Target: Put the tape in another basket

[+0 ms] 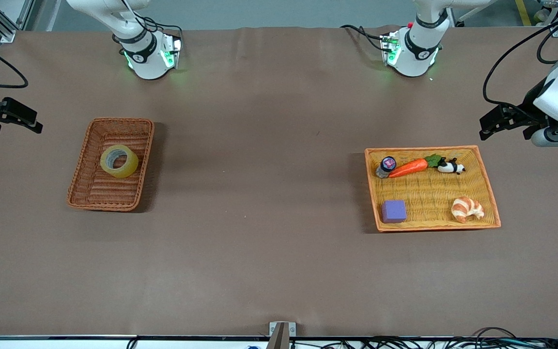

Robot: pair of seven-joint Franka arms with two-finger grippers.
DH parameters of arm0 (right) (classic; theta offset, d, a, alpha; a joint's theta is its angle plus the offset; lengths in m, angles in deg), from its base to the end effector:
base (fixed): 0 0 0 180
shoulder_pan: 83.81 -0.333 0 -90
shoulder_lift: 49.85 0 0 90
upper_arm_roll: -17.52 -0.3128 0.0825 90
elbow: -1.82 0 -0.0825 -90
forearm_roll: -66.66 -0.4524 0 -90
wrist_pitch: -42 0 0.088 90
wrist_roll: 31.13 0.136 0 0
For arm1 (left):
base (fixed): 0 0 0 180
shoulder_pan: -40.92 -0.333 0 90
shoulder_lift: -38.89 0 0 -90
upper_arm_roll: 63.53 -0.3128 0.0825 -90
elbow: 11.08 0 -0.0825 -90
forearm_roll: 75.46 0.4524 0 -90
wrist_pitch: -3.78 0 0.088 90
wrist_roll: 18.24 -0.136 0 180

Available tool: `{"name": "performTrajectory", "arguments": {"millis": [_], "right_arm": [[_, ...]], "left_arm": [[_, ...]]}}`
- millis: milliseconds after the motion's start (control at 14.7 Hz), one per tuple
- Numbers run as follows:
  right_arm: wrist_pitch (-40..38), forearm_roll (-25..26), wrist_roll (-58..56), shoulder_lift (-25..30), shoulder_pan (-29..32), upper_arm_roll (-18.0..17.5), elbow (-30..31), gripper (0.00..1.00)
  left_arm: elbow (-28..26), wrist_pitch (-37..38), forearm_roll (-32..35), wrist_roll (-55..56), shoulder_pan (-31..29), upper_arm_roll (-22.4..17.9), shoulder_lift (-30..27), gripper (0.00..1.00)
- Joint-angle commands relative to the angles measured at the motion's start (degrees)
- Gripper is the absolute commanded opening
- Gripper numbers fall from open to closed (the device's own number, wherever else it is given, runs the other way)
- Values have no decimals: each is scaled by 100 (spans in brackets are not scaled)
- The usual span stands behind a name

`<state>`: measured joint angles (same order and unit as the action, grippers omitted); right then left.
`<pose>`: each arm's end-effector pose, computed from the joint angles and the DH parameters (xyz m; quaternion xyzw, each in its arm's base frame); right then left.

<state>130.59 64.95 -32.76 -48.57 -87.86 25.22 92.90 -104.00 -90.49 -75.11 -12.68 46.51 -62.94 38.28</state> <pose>0.6117 -0.0357 0.5938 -0.9997 0.0174 0.0099 0.0169 0.6236 -0.0668 0.5780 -0.9998 0.0056 -0.0173 0.0013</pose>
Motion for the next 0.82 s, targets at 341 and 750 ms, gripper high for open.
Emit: {"name": "performTrajectory", "arguments": {"millis": [341,750], "right_arm": [[9,-66,66,109,80,-76,15,100],[9,-66,49,109,97,-67,24,100]], "left_arm": [[134,-153,-8,-196,21,3,53,100],[168,-127,0,-152,21,12,17,100]]}}
